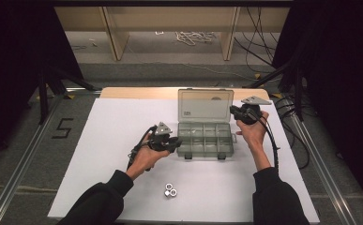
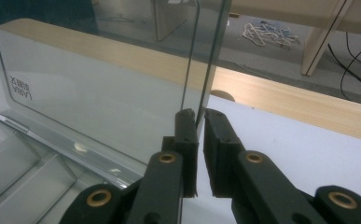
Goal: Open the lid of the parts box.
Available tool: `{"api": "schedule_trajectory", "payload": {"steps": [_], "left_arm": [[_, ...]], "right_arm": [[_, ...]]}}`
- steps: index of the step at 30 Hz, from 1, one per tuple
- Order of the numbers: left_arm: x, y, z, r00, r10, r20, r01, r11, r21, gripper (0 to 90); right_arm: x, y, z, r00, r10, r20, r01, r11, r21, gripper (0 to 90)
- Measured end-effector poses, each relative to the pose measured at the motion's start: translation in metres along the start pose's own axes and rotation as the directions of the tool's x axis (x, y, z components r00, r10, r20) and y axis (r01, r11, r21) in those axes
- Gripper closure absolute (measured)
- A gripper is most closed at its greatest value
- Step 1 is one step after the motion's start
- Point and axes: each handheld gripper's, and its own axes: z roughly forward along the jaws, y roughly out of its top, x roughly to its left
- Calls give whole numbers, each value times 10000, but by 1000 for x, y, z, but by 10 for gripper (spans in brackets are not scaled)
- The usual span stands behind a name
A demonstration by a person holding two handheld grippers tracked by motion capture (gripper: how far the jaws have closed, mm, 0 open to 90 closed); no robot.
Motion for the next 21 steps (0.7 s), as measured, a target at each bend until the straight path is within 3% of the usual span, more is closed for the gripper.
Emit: {"api": "schedule_trajectory", "payload": {"steps": [7,14,18,21], "left_arm": [[0,0,0,10000,77,-14,-77,10000,9,736],[0,0,0,10000,51,-13,-51,10000,-26,735],[0,0,0,10000,65,-7,-65,10000,-3,734],[0,0,0,10000,29,-12,-29,10000,-28,733]], "right_arm": [[-1,-2,4,10000,-57,8,57,10000,-20,843],[0,-3,4,9993,350,-129,-350,9994,-19,843],[5,1,2,9998,141,-157,-139,9998,138,836],[7,3,1,9996,94,-267,-96,9999,-100,820]]}}
